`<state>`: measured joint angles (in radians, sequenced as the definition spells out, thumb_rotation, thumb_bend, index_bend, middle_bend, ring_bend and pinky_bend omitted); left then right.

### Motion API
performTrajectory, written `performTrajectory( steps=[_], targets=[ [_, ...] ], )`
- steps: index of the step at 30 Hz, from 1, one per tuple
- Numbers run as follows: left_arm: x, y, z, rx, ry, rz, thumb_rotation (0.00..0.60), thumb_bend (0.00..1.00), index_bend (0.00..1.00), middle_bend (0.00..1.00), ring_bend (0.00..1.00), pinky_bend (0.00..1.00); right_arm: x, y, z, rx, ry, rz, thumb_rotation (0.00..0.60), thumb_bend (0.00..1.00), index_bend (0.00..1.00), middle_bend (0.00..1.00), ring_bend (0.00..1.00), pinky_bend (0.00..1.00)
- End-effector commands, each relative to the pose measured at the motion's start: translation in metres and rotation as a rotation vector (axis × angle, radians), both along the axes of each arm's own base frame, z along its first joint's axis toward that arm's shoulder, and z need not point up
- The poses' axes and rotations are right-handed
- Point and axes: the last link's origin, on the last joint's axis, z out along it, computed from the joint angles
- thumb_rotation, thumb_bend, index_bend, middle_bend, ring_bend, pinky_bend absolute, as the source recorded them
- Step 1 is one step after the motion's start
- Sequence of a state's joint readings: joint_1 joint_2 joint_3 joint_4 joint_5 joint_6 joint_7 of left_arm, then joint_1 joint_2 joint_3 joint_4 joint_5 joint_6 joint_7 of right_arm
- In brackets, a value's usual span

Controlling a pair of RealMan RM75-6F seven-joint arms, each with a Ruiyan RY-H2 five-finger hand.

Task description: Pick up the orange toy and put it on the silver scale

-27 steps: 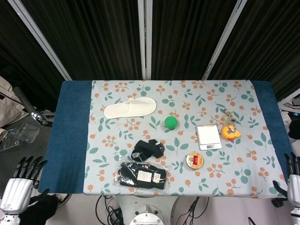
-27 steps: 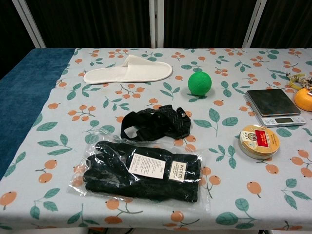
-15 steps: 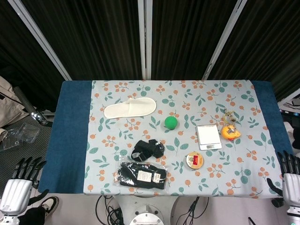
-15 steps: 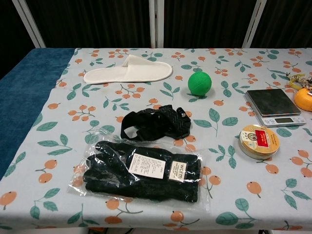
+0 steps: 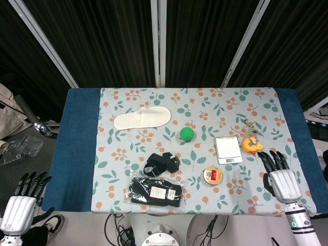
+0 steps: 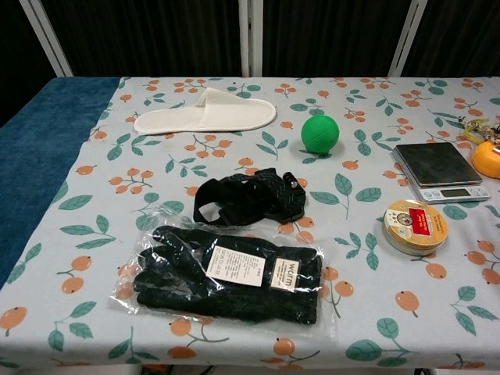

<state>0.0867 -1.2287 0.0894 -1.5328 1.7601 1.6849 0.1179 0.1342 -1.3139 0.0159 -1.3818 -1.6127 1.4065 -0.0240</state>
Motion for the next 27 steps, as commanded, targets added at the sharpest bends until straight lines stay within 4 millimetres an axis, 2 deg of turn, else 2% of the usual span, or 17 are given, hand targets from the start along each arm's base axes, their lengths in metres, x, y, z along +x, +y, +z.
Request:
performTrajectory(
  steps=[1, 5, 11, 27],
  targets=[
    [0.000, -0.001, 0.000, 0.000, 0.002, 0.001, 0.600, 0.10, 0.16, 0.09, 0.00, 0.02, 0.018, -0.017, -0.021, 0.076, 0.003, 0.043, 0.600, 0.78, 0.00, 0.22, 0.00, 0.00],
    [-0.001, -0.003, -0.002, -0.006, 0.006, 0.009, 0.600, 0.10, 0.16, 0.09, 0.00, 0.02, 0.023, -0.030, -0.047, 0.164, 0.029, 0.020, 0.600, 0.82, 0.00, 0.26, 0.00, 0.00],
    [-0.004, -0.003, -0.003, -0.010, 0.003, 0.027, 0.600, 0.10, 0.16, 0.09, 0.00, 0.02, 0.031, -0.039, -0.069, 0.223, 0.062, 0.029, 0.600, 0.82, 0.00, 0.26, 0.00, 0.00],
    [-0.009, -0.006, -0.003, -0.010, -0.008, 0.031, 0.600, 0.10, 0.16, 0.09, 0.00, 0.02, 0.042, -0.047, -0.088, 0.280, 0.080, 0.036, 0.600, 0.87, 0.00, 0.25, 0.00, 0.00]
  ],
)
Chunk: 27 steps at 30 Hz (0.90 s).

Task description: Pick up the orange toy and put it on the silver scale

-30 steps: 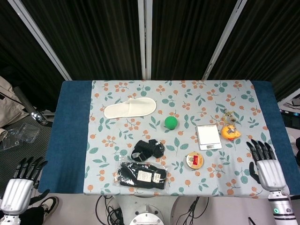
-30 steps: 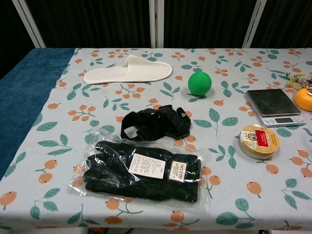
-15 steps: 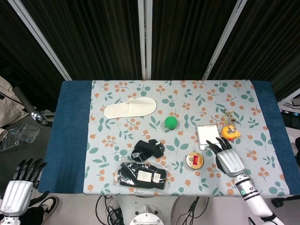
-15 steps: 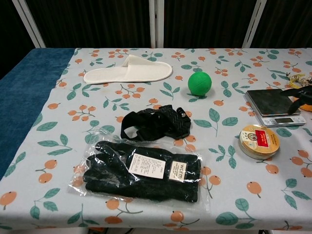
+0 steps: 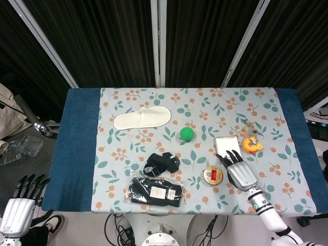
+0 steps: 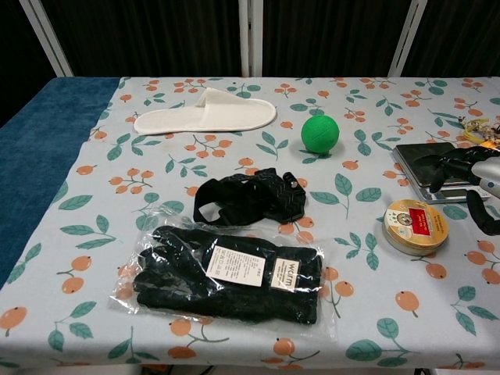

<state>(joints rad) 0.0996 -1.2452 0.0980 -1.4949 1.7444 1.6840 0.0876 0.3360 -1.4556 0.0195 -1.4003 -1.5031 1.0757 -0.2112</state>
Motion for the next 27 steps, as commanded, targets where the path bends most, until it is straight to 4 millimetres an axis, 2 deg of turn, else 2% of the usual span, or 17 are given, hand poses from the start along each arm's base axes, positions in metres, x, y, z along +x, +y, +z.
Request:
performTrajectory(
  steps=[1, 14, 23, 25, 27],
  targets=[
    [-0.001, -0.001, 0.000, 0.000, 0.000, 0.003, 0.600, 0.10, 0.16, 0.09, 0.00, 0.02, 0.001, 0.000, -0.001, 0.004, 0.000, 0.000, 0.600, 0.88, 0.00, 0.25, 0.00, 0.00],
    [-0.001, -0.001, 0.001, 0.005, -0.003, 0.003, 0.600, 0.10, 0.16, 0.09, 0.00, 0.02, -0.002, -0.002, -0.005, 0.026, 0.014, -0.027, 0.600, 0.88, 0.00, 0.27, 0.00, 0.00],
    [0.000, -0.001, 0.002, 0.009, -0.002, -0.003, 0.600, 0.10, 0.16, 0.09, 0.00, 0.02, 0.001, -0.002, 0.000, 0.000, -0.011, -0.021, 0.600, 0.89, 0.00, 0.27, 0.00, 0.00],
    [0.000, -0.001, 0.003, 0.010, -0.002, -0.004, 0.600, 0.10, 0.16, 0.09, 0.00, 0.02, 0.004, -0.002, 0.004, -0.027, -0.030, -0.008, 0.600, 0.84, 0.00, 0.20, 0.00, 0.00],
    [0.001, 0.000, 0.003, 0.008, -0.001, -0.004, 0.600, 0.10, 0.16, 0.09, 0.00, 0.02, 0.006, -0.004, 0.012, -0.077, -0.055, 0.015, 0.600, 0.70, 0.00, 0.13, 0.00, 0.00]
  ],
)
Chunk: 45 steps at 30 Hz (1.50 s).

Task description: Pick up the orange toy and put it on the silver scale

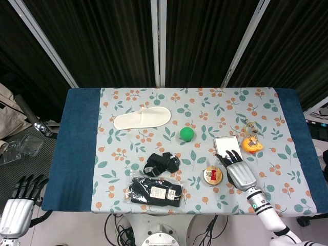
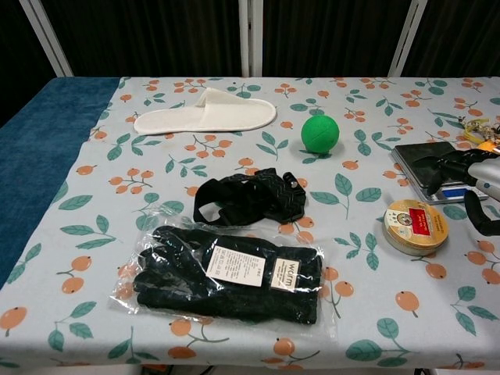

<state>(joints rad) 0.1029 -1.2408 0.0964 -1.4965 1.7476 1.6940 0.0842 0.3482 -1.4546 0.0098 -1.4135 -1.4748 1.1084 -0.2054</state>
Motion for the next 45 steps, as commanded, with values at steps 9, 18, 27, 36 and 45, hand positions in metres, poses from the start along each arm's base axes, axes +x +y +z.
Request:
performTrajectory(
  steps=[9, 18, 27, 36, 45],
  targets=[
    [0.001, 0.002, -0.001, -0.006, -0.002, -0.006, 0.600, 0.10, 0.16, 0.09, 0.00, 0.02, -0.024, -0.029, 0.053, -0.234, 0.090, -0.118, 0.600, 0.09, 0.00, 0.00, 0.00, 0.00],
    [0.000, 0.001, 0.000, -0.006, -0.001, -0.002, 0.600, 0.10, 0.16, 0.09, 0.00, 0.02, -0.040, -0.073, 0.071, -0.199, 0.195, -0.276, 0.600, 0.07, 0.00, 0.00, 0.00, 0.00],
    [0.001, 0.002, -0.001, -0.017, 0.008, 0.002, 0.600, 0.10, 0.16, 0.09, 0.00, 0.02, -0.050, -0.102, 0.058, -0.115, 0.243, -0.355, 0.600, 0.09, 0.00, 0.00, 0.00, 0.09],
    [0.000, 0.002, -0.001, -0.016, 0.008, 0.013, 0.600, 0.10, 0.16, 0.09, 0.00, 0.02, -0.052, -0.109, 0.041, -0.059, 0.247, -0.407, 0.600, 0.12, 0.00, 0.00, 0.00, 0.16],
    [-0.003, -0.001, 0.000, -0.010, 0.006, 0.026, 0.600, 0.10, 0.16, 0.09, 0.00, 0.02, -0.051, -0.111, 0.037, -0.086, 0.232, -0.358, 0.600, 0.21, 0.49, 0.36, 0.31, 0.46]
  ],
)
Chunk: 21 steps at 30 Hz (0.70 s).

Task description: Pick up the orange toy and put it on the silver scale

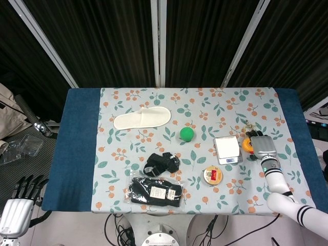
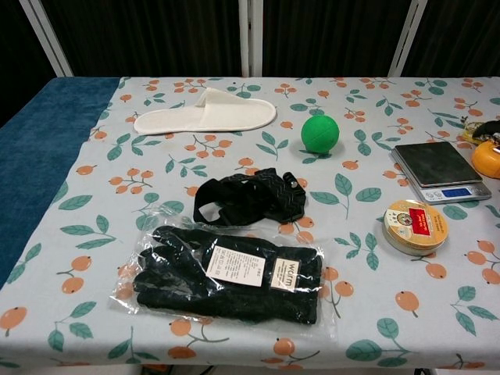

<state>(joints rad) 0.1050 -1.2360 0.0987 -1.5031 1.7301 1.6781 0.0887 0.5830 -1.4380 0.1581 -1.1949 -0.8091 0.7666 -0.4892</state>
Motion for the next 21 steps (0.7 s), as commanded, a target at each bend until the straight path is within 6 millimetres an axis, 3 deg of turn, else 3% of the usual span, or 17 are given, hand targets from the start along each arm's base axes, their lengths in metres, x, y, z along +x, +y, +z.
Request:
performTrajectory(
  steps=[1, 7, 10, 15, 21],
  targets=[
    [0.000, 0.000, 0.000, -0.001, -0.001, 0.001, 0.600, 0.10, 0.16, 0.09, 0.00, 0.02, 0.000, 0.001, 0.000, -0.023, -0.003, 0.027, 0.600, 0.23, 0.55, 0.40, 0.34, 0.49],
    [0.000, 0.000, -0.001, -0.003, -0.001, -0.005, 0.600, 0.10, 0.16, 0.09, 0.00, 0.02, -0.002, 0.004, 0.009, -0.064, -0.012, 0.051, 0.600, 0.28, 0.71, 0.53, 0.46, 0.58],
    [0.000, 0.000, -0.001, -0.001, -0.003, -0.007, 0.600, 0.10, 0.16, 0.09, 0.00, 0.02, 0.001, 0.005, 0.016, -0.093, -0.030, 0.066, 0.600, 0.29, 0.74, 0.54, 0.48, 0.60],
    [0.000, 0.000, -0.002, -0.004, -0.004, -0.006, 0.600, 0.10, 0.16, 0.09, 0.00, 0.02, 0.022, 0.006, 0.026, -0.148, -0.095, 0.148, 0.600, 0.30, 0.74, 0.55, 0.48, 0.60],
    [0.000, -0.001, -0.001, 0.003, -0.007, -0.007, 0.600, 0.10, 0.16, 0.09, 0.00, 0.02, 0.050, 0.011, 0.014, -0.097, -0.109, 0.225, 0.600, 0.31, 0.74, 0.55, 0.48, 0.60]
  ],
)
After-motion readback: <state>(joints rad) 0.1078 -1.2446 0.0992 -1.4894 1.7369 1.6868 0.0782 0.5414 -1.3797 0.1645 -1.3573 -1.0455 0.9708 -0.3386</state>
